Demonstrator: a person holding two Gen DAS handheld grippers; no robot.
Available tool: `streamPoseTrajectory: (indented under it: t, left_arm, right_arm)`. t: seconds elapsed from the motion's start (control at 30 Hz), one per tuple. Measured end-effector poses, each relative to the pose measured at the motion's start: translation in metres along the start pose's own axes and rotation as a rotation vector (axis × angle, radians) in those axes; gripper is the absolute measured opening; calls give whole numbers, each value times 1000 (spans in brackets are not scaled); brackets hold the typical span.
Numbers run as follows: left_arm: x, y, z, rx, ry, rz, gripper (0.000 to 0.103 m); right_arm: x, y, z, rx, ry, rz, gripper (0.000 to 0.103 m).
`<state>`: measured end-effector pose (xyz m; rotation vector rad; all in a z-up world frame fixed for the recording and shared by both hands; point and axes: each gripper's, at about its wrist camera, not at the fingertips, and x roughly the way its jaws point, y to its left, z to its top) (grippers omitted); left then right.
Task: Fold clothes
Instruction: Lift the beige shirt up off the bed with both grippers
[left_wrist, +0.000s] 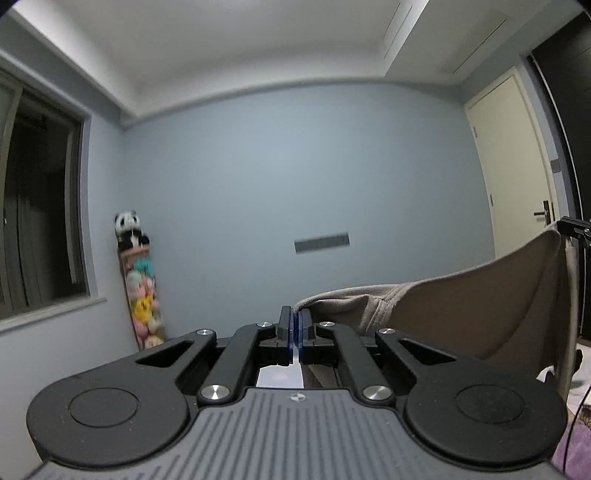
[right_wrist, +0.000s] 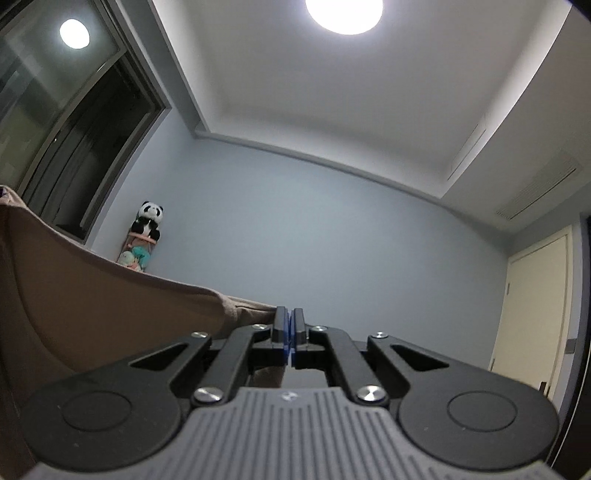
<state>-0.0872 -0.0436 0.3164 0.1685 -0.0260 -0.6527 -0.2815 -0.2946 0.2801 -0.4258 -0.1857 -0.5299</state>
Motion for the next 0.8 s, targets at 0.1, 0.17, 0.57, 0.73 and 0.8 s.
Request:
streamPoseTrajectory:
  t: [0.1,0.17,0.57,0.73,0.8]
  left_arm:
    - [-10,-2,0,-21,-38,-15,1]
    - [-19,-4,-1,-24,-68,-18,1]
    - [-45,-4,11,-56,-250,-75,1]
    - [4,-10,-16,-55,-101,-94,1]
    - [30,-13,-38,-63,-9,-95,1]
  right_arm:
    - [-15,-5,6,12,-37,-24,1]
    - [-24,-8,10,21,-61,-40,1]
    - [-70,-25,30,63,-195,-121,1]
    - [-47,-14,5,69,-91,-92,1]
    - [-31,-3,-18,64,-16,-74,1]
